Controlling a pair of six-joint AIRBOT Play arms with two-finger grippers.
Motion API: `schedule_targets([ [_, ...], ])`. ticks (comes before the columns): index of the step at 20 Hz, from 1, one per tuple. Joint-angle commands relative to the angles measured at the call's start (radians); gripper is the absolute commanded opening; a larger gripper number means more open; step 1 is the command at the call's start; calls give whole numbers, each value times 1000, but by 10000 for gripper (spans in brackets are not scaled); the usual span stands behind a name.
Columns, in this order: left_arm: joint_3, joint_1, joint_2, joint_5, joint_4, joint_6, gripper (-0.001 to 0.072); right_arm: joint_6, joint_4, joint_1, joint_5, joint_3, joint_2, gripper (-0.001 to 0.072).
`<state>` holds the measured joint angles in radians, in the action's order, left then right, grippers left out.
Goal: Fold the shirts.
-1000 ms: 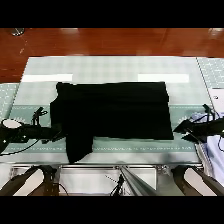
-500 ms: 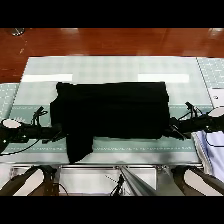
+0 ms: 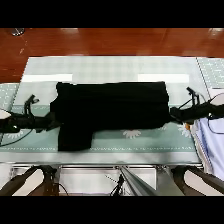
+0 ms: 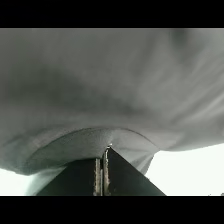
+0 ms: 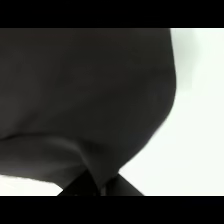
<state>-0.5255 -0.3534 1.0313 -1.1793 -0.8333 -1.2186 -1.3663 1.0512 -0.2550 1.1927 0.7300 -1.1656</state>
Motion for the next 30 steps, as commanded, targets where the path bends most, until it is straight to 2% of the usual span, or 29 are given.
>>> schedule_targets([
  [1, -139, 3, 27, -31, 24, -5, 23, -22, -1, 3, 11, 153, -23, 36],
  [5, -311, 55, 197, -23, 32, -24, 23, 16, -119, 12, 11, 277, -140, 36],
  [15, -842, 126, 649, -27, 56, -185, 23, 14, -160, 15, -42, 588, -463, 37],
  [21, -1018, 149, 821, -27, 56, -215, 35, -13, -188, 15, -49, 727, -629, 41],
  [22, -1017, 154, 832, -26, 55, -215, 213, -19, -208, 15, -73, 727, -642, 187],
  [23, -1018, 154, 837, -27, 55, -215, 651, -35, -215, 15, -93, 727, -648, 495],
  [24, -1026, 139, 835, -42, 53, -216, 702, -35, -210, 11, -103, 731, -644, 627],
  [27, -1109, 28, 812, -210, -60, -275, 701, -35, -133, -65, -20, 786, -614, 625],
  [30, -1084, -88, 710, -331, -326, -294, 701, -46, -91, -172, 101, 796, -595, 625],
])
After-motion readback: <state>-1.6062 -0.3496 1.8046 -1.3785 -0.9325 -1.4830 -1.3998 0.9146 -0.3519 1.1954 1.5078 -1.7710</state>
